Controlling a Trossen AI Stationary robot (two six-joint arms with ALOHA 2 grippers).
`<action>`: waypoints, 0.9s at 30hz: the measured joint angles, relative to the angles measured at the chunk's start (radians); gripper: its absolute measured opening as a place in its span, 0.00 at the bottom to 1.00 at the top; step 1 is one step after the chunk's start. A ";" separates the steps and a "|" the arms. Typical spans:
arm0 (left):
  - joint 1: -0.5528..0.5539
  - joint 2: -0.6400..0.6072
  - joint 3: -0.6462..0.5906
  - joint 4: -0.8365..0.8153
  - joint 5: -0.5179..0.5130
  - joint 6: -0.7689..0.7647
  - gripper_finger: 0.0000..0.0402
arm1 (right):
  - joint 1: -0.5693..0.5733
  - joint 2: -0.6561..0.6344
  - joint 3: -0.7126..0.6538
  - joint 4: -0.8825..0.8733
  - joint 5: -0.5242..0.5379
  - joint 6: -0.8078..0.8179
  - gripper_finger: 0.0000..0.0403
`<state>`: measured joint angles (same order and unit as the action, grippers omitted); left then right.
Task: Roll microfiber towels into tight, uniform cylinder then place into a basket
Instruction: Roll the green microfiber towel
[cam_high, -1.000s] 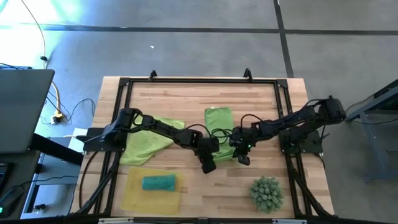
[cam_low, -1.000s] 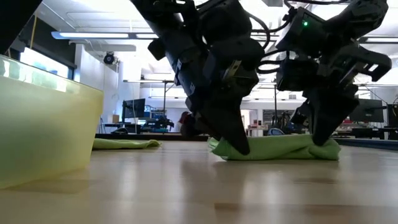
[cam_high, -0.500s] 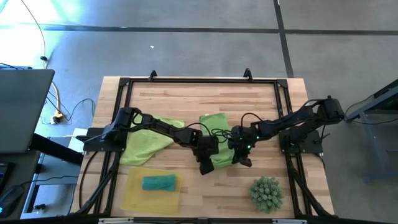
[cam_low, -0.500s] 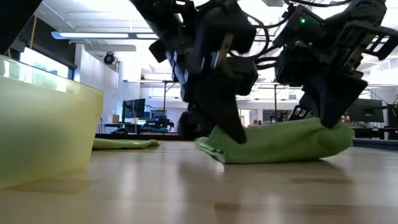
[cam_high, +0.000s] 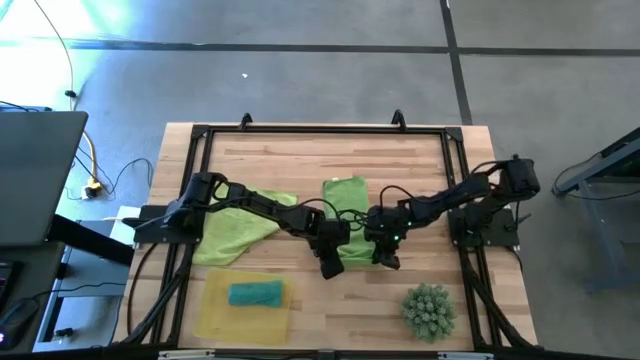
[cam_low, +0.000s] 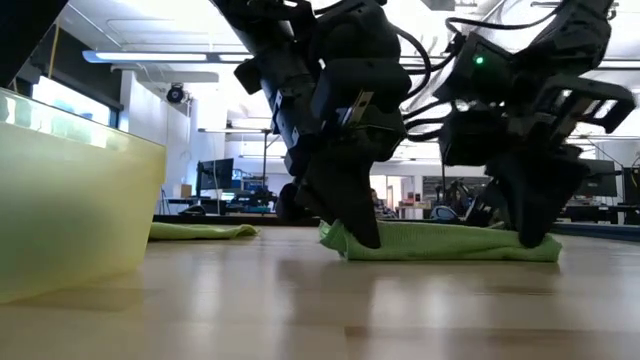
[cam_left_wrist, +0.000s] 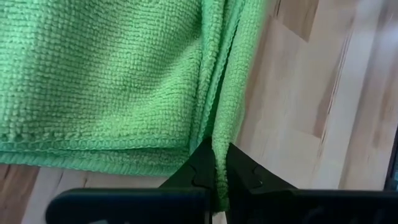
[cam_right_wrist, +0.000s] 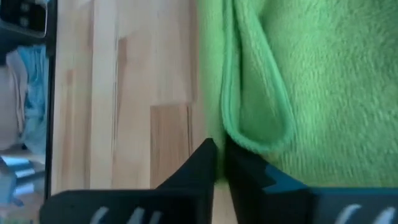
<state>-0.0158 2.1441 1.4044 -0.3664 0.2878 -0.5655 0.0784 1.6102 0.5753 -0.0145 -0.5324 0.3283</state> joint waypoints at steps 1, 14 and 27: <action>0.000 0.000 0.000 0.000 -0.002 0.000 0.00 | 0.000 -0.014 -0.002 -0.011 -0.001 -0.017 0.10; 0.003 0.002 -0.002 0.004 0.017 -0.005 0.00 | 0.203 -0.236 -0.004 -0.198 0.346 -0.579 0.29; 0.003 0.003 -0.003 0.025 0.018 -0.009 0.00 | 0.349 -0.213 -0.003 -0.118 0.638 -0.619 0.43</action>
<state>-0.0132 2.1472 1.4014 -0.3410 0.3061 -0.5740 0.4276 1.3977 0.5728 -0.1328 0.1058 -0.2906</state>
